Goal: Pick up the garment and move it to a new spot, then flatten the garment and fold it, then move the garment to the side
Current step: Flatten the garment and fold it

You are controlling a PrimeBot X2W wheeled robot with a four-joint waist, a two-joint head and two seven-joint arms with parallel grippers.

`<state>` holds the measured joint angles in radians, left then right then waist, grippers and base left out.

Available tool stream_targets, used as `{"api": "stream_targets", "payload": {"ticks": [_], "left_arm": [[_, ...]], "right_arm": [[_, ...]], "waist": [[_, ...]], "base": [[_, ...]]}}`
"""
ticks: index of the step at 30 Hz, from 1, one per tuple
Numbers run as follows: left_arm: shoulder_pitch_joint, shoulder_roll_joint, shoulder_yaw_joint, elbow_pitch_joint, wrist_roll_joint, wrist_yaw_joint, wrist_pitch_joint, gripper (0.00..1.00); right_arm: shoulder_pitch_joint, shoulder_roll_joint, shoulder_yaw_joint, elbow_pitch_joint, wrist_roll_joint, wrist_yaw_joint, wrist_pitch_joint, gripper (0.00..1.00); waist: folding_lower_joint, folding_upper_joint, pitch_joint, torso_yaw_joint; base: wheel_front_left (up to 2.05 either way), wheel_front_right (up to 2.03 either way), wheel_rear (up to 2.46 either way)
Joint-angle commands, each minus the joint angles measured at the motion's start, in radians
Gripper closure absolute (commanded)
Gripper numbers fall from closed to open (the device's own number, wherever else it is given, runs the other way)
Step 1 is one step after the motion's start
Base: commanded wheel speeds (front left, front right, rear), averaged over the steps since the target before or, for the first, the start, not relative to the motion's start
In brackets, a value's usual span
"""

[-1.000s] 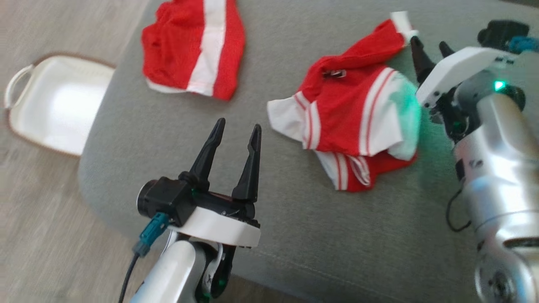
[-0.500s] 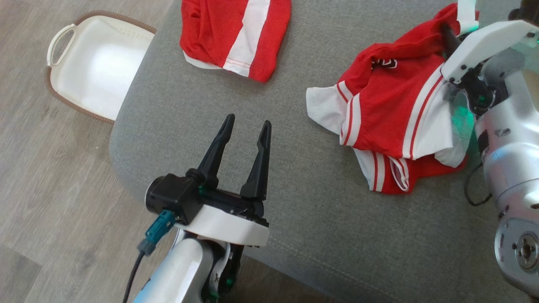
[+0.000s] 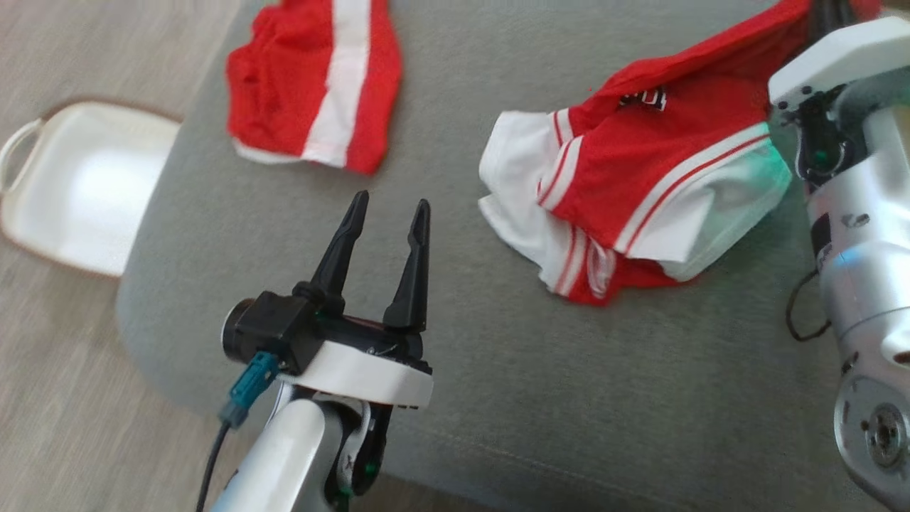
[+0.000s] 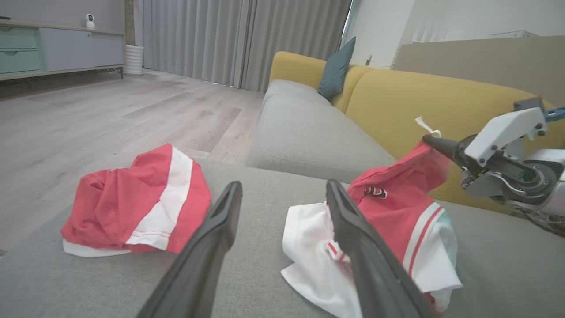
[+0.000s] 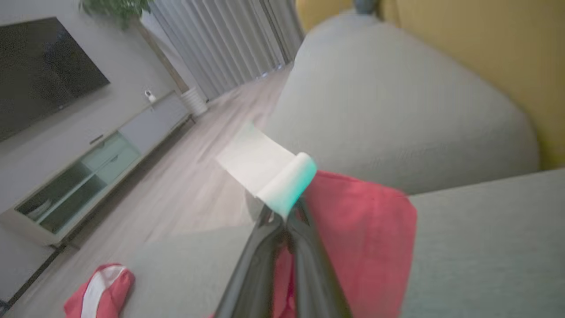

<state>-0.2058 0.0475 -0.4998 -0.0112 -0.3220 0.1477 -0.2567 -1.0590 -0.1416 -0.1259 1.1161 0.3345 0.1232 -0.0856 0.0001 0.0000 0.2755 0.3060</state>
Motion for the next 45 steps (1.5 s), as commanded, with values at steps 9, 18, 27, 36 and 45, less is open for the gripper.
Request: {"api": "stream_targets", "payload": {"ticks": [9, 18, 27, 36, 45], "left_arm": [[0.062, 0.003, 0.08, -0.024, 0.029, -0.011, -0.005, 0.0], [0.075, 0.003, 0.084, -0.042, 0.032, -0.011, -0.005, 0.0], [0.039, 0.003, 0.08, -0.036, 0.037, -0.02, -0.005, 0.0], [0.032, 0.003, 0.101, -0.022, 0.049, -0.031, -0.005, 0.0], [0.058, 0.003, 0.131, -0.021, 0.056, -0.033, -0.005, 0.0]], "right_arm": [[0.085, -0.064, -0.053, -0.14, -0.151, 0.008, -0.047, 1.0], [0.244, 0.018, -0.215, -0.39, -0.334, 0.008, 0.179, 1.0], [0.325, 0.047, -0.401, -0.519, -0.45, 0.008, 0.243, 1.0], [0.367, 0.073, -0.452, -0.514, -0.551, 0.008, 0.112, 0.0], [0.52, 0.091, -0.15, -0.615, -0.368, 0.008, -0.036, 0.0]], "waist": [[-0.0001, 0.0, -0.189, -0.236], [-0.0001, 0.0, -0.191, -0.309], [-0.0001, 0.0, -0.129, -0.282], [-0.0001, 0.0, -0.13, -0.289], [-0.0001, 0.0, -0.195, -0.309]], "base": [[0.0, 0.0, 0.0], [0.0, 0.0, 0.0], [0.0, 0.0, 0.0], [0.0, 0.0, 0.0], [0.0, 0.0, 0.0]]}}
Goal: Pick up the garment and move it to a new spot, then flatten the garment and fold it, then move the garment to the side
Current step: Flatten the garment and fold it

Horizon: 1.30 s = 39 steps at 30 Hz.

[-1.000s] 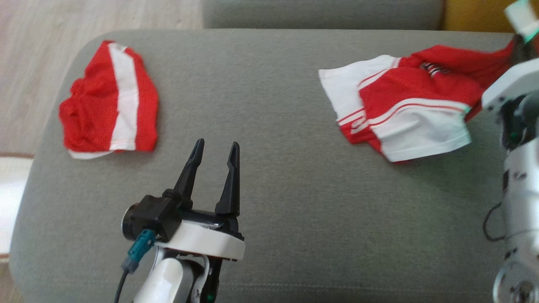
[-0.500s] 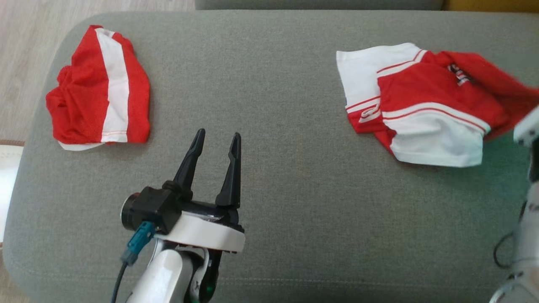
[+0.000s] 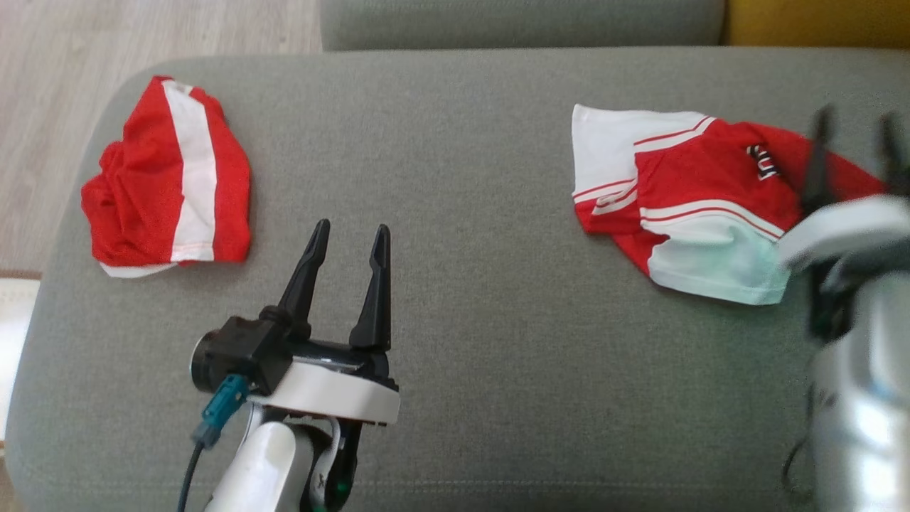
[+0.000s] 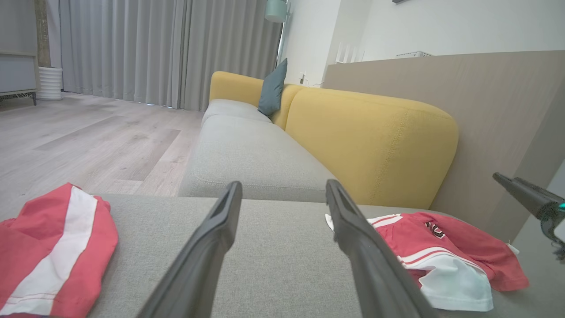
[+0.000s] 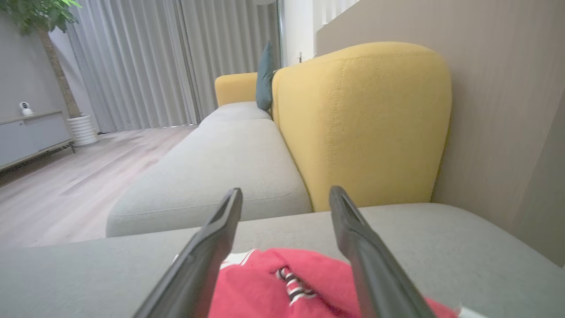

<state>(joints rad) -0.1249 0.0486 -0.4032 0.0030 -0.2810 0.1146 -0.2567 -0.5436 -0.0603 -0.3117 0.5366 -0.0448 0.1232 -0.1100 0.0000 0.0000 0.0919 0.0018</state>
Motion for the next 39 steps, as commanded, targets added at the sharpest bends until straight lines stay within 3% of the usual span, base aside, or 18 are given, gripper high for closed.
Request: {"api": "stream_targets", "payload": {"ticks": [1, 6, 14, 24, 33, 39], "left_arm": [[-0.018, 0.002, 0.038, -0.036, 0.015, 0.0, -0.005, 0.0], [0.007, 0.002, 0.054, -0.044, 0.012, 0.005, -0.005, 0.0], [0.02, 0.002, 0.057, -0.049, 0.016, 0.004, -0.005, 0.0], [0.007, 0.002, 0.047, -0.044, 0.021, -0.007, -0.005, 0.0], [-0.02, 0.002, 0.021, -0.037, 0.011, -0.007, -0.005, 0.0], [-0.027, 0.002, 0.005, -0.035, -0.002, -0.001, -0.005, 0.0]], "right_arm": [[0.039, 0.009, 0.077, -0.058, 0.042, 0.008, -0.023, 0.0], [0.238, 0.01, 0.23, -0.18, 0.128, 0.008, -0.071, 0.0], [0.445, 0.01, 0.337, -0.245, 0.192, 0.008, -0.106, 0.0], [0.439, 0.01, 0.358, -0.261, 0.172, 0.008, -0.111, 0.0], [0.337, 0.01, 0.316, -0.187, -0.03, 0.008, -0.012, 0.0], [0.278, 0.01, 0.256, -0.123, -0.101, 0.008, 0.006, 0.0]], "waist": [[0.0, 0.0, -0.02, -0.007], [0.0, 0.0, -0.047, -0.021], [0.0, 0.0, -0.045, -0.047], [0.0, 0.0, -0.017, -0.037], [0.0, 0.0, 0.035, 0.031], [0.0, 0.0, 0.051, 0.074]], "base": [[0.0, 0.0, 0.0], [0.0, 0.0, 0.0], [0.0, 0.0, 0.0], [0.0, 0.0, 0.0], [0.0, 0.0, 0.0], [0.0, 0.0, 0.0]]}}
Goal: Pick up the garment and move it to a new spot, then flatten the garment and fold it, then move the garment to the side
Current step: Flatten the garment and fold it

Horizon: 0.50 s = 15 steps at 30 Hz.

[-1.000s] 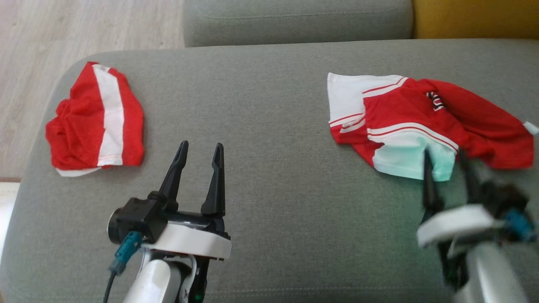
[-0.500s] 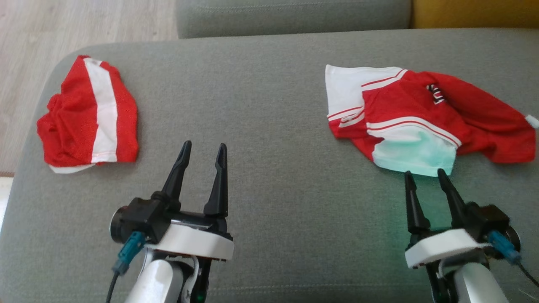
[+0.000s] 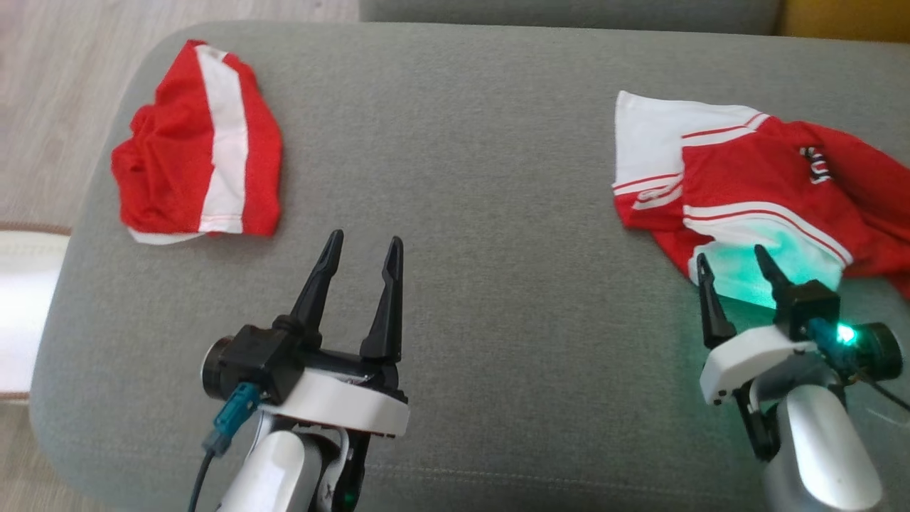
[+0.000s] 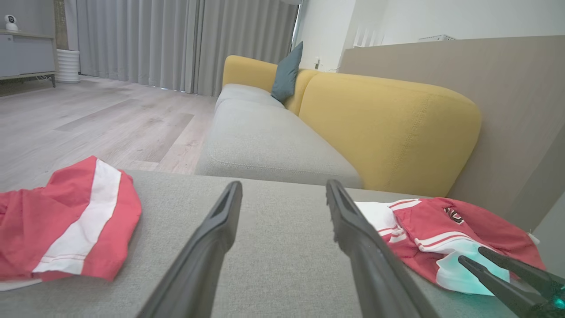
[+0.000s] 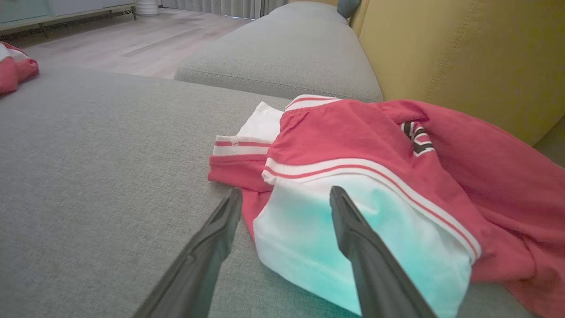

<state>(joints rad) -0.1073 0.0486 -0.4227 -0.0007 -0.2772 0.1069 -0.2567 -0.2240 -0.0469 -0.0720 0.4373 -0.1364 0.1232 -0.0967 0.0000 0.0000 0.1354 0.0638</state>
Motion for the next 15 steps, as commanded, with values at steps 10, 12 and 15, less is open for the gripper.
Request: {"api": "stream_targets", "payload": {"ticks": [10, 12, 15], "left_arm": [[-0.06, 0.002, 0.011, -0.032, -0.007, 0.01, -0.005, 0.0], [-0.063, 0.002, 0.009, -0.032, -0.007, 0.01, -0.005, 0.0], [-0.064, 0.002, 0.009, -0.029, -0.006, 0.011, -0.005, 0.0]], "right_arm": [[-0.123, -0.003, -0.06, 0.068, -0.059, 0.008, -0.023, 0.0], [-0.135, -0.003, -0.079, 0.082, -0.066, 0.008, -0.027, 0.0], [-0.15, -0.003, -0.092, 0.102, -0.064, 0.008, -0.036, 0.0]], "waist": [[0.0, 0.0, 0.045, 0.049], [0.0, 0.0, 0.05, 0.053], [0.0, 0.0, 0.056, 0.055]], "base": [[0.0, 0.0, 0.0], [0.0, 0.0, 0.0], [0.0, 0.0, 0.0]]}}
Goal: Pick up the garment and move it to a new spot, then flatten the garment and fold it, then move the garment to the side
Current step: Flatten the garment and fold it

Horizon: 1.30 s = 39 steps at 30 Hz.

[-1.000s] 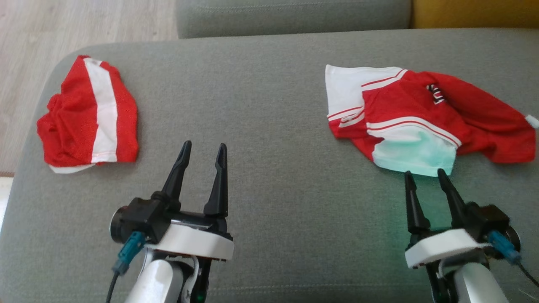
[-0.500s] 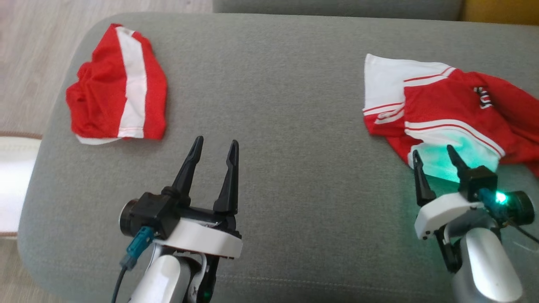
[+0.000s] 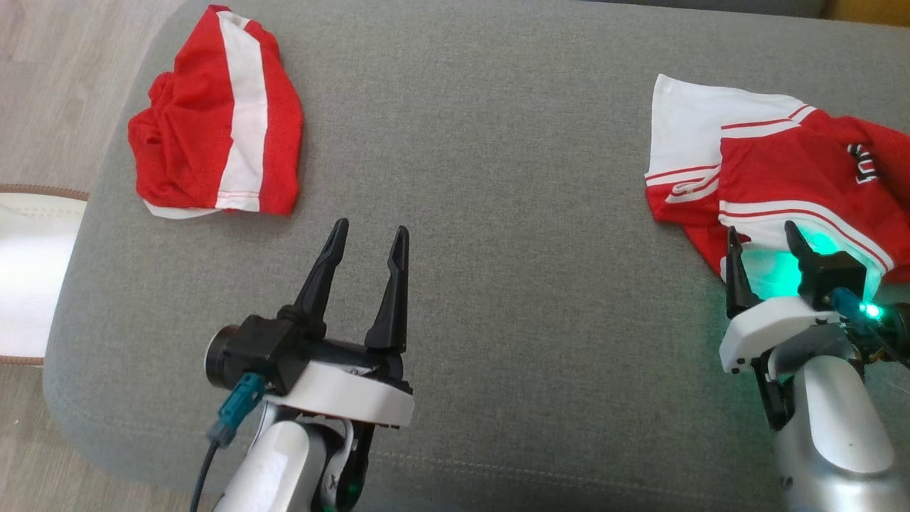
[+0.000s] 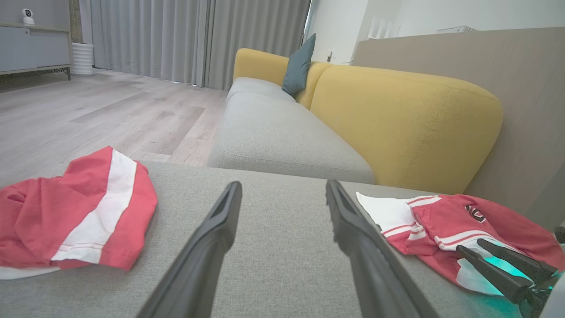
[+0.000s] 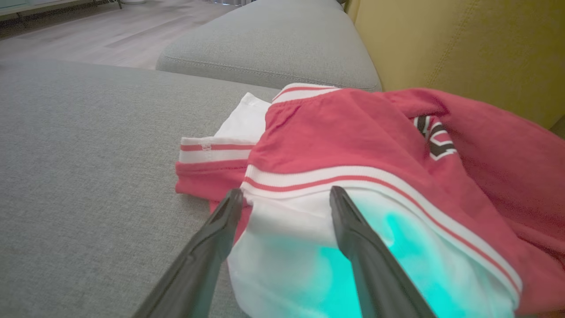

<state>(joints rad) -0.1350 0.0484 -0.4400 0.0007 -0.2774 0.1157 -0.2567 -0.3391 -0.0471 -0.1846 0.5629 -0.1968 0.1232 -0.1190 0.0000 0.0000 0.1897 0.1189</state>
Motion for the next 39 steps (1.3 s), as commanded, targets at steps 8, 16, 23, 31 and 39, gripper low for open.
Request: {"api": "stream_targets", "payload": {"ticks": [8, 16, 23, 31, 39], "left_arm": [[-0.037, 0.002, 0.03, -0.022, -0.004, 0.004, -0.005, 0.0], [-0.031, 0.002, 0.035, -0.017, -0.002, 0.003, -0.005, 0.0], [-0.019, 0.002, 0.036, -0.011, -0.003, 0.0, -0.005, 0.0], [0.0, 0.002, 0.03, -0.014, -0.005, 0.0, -0.005, 0.0], [0.013, 0.002, 0.017, -0.014, -0.006, 0.002, -0.005, 0.0]], "right_arm": [[-0.049, -0.003, 0.014, 0.02, 0.025, 0.008, -0.039, 1.0], [-0.07, -0.003, 0.145, 0.005, 0.162, 0.008, -0.079, 1.0], [-0.115, -0.003, 0.39, -0.109, 0.362, 0.008, -0.097, 1.0], [-0.203, -0.003, 0.69, -0.163, 0.53, 0.008, -0.077, 1.0], [-0.327, -0.003, 0.871, -0.08, 0.625, 0.008, -0.097, 1.0]], "waist": [[0.0, 0.0, -0.007, -0.014], [0.0, 0.0, -0.034, -0.038], [0.0, 0.0, -0.068, -0.046], [0.0, 0.0, -0.09, -0.032], [0.0, 0.0, -0.087, -0.005]], "base": [[0.0, 0.0, 0.0], [0.0, 0.0, 0.0], [0.0, 0.0, 0.0], [0.0, 0.0, 0.0], [0.0, 0.0, 0.0]]}}
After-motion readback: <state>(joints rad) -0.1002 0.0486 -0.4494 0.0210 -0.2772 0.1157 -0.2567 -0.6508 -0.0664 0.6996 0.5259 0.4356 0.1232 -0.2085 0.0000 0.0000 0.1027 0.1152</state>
